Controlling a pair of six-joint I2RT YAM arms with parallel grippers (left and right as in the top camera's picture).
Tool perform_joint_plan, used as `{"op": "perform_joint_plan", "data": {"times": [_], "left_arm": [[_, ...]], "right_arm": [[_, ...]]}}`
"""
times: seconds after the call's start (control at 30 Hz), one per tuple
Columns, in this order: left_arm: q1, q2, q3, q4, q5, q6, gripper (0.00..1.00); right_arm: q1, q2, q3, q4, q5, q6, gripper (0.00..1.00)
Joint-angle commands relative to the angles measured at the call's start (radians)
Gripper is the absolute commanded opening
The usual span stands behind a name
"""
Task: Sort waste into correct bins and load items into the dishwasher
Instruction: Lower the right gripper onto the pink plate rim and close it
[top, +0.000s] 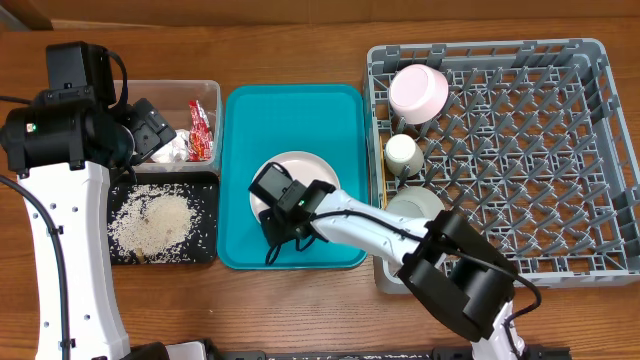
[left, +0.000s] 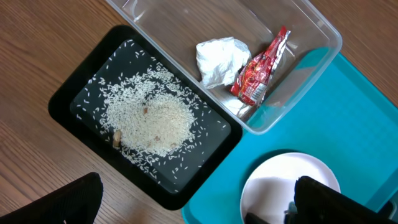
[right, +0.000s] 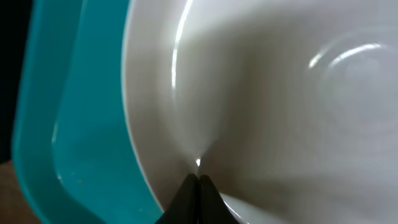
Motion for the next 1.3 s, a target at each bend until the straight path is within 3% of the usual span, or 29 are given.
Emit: {"op": "perform_joint_plan", "data": {"times": [0.0,0.63,0.9,1.03,1.13,1.27], "left_arm": [[-0.002,0.002,0.002,0.001,-0.003,0.012,1.0],[-0.002,0.002,0.002,0.001,-0.003,0.012,1.0],[-0.002,0.002,0.002,0.001,-0.003,0.012,1.0],[-0.002,0.002,0.002,0.001,-0.003,0.012,1.0],[-0.002,0.002,0.002,0.001,-0.003,0.012,1.0],[-0.002,0.002,0.002,0.001,-0.003,0.012,1.0]], "right_arm": [[0.028,0.011,-0.004,0.023,-0.03,0.0,0.04],[0.04,0.011,-0.004,-0.008,0.037,-0.037,0.11],[0.041,0.011,-0.004,-0.008,0.037,-0.036,0.21],[0.041,0.011,-0.004,-0.011,0.037,-0.037,0.19],[0.041,0.011,-0.004,-0.011,0.037,-0.037,0.09],[0.041,0.011,-0.004,-0.011,0.037,-0.036,0.09]]}}
